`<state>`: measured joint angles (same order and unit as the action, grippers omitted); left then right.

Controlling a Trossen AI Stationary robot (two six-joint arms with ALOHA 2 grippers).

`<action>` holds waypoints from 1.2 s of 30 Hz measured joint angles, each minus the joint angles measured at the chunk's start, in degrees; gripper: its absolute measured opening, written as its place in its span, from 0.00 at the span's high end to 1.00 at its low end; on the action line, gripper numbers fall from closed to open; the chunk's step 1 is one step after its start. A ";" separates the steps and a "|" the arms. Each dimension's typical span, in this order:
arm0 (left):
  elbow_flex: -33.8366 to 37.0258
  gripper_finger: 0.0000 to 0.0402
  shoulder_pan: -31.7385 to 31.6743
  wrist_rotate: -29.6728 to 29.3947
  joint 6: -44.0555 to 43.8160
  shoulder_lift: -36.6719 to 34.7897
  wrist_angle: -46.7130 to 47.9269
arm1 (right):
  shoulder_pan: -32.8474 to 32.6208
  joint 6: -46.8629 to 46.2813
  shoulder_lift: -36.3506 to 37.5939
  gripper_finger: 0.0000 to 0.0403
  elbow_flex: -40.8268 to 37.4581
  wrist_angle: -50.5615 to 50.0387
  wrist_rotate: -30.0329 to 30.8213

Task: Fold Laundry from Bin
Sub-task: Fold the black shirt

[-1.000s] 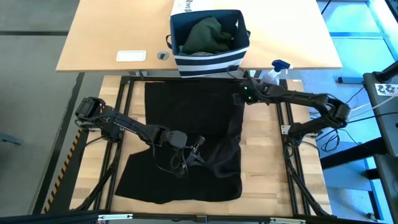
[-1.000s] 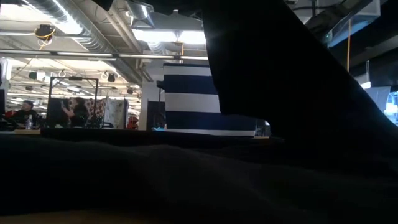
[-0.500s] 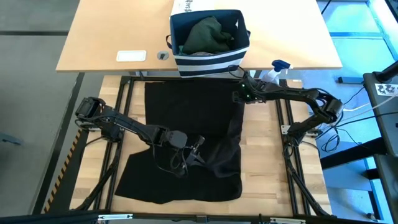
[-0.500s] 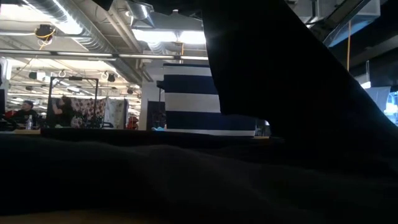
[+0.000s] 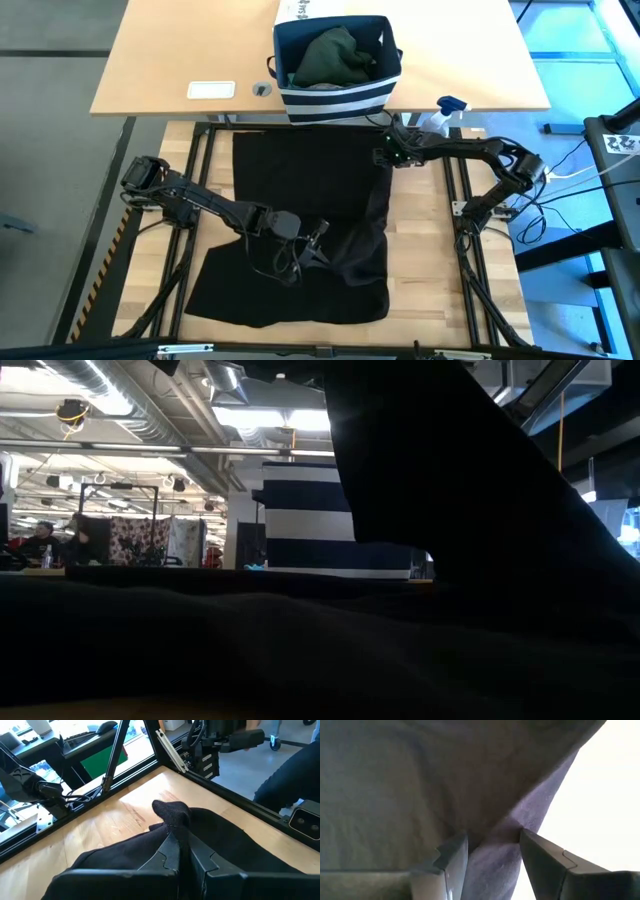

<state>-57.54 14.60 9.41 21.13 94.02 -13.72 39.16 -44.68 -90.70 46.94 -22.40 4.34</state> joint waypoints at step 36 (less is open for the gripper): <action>-5.43 1.00 14.34 -17.95 -11.15 -8.50 19.28 | -2.82 14.11 7.30 1.00 9.96 -0.10 -1.38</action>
<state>-62.97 28.94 -8.54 9.98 85.52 5.57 36.34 -30.58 -83.40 56.90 -22.50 2.96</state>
